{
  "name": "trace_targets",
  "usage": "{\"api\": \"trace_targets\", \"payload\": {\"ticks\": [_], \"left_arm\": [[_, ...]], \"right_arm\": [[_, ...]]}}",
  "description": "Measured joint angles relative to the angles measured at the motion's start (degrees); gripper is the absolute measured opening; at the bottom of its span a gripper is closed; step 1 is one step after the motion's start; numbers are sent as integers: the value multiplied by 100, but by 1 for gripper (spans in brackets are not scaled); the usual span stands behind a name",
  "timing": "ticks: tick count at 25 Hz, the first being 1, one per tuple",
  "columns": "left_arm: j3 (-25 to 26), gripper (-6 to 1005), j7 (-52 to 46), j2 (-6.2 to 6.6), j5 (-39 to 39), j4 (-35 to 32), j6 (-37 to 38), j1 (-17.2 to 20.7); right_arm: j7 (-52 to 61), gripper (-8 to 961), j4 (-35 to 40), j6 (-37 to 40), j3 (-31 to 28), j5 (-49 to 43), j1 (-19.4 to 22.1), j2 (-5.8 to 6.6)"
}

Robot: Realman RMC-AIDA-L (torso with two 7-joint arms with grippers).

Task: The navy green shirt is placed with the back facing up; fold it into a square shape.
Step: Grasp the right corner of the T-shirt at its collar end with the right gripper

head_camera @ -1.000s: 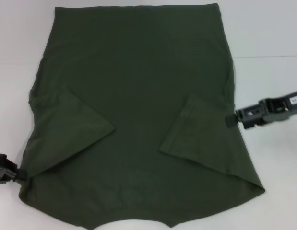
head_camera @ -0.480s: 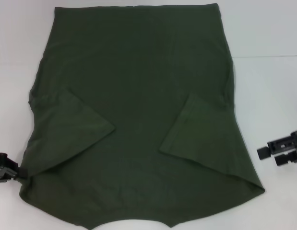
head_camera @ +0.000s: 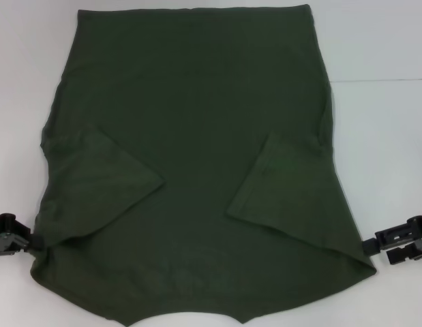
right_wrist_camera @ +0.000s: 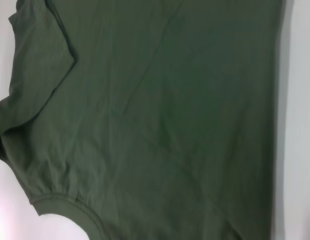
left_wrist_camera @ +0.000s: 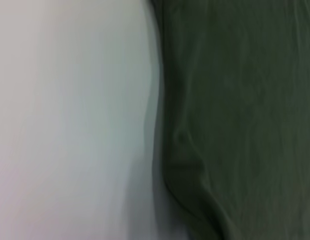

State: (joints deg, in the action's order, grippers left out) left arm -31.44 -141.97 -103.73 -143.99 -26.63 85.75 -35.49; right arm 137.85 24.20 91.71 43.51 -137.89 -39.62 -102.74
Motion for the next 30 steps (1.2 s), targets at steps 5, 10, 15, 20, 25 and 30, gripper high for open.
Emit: {"api": "trace_targets", "payload": {"ticks": [5, 10, 15, 20, 25, 30], "left_arm": [[10, 27, -6, 8, 0, 0, 1, -2], [19, 26, -2, 16, 0, -2, 2, -27], [5, 26, 9, 19, 1, -2, -3, -46], [19, 26, 7, 27, 14, -13, -6, -54], [22, 26, 5, 31, 21, -18, -7, -57], [28, 27, 5, 24, 38, -27, -14, -68]], "right_arm": [[-15, 915, -42, -115, 0, -205, -43, -114], [-19, 914, -65, -208, -9, -237, -46, -171], [-23, 914, -65, -310, -5, -239, -43, -245], [-18, 914, -74, -377, -2, -238, -53, -291], [-7, 914, -80, -464, 0, -250, -74, -328], [-21, 914, -137, -523, 0, -255, -116, -376]]}}
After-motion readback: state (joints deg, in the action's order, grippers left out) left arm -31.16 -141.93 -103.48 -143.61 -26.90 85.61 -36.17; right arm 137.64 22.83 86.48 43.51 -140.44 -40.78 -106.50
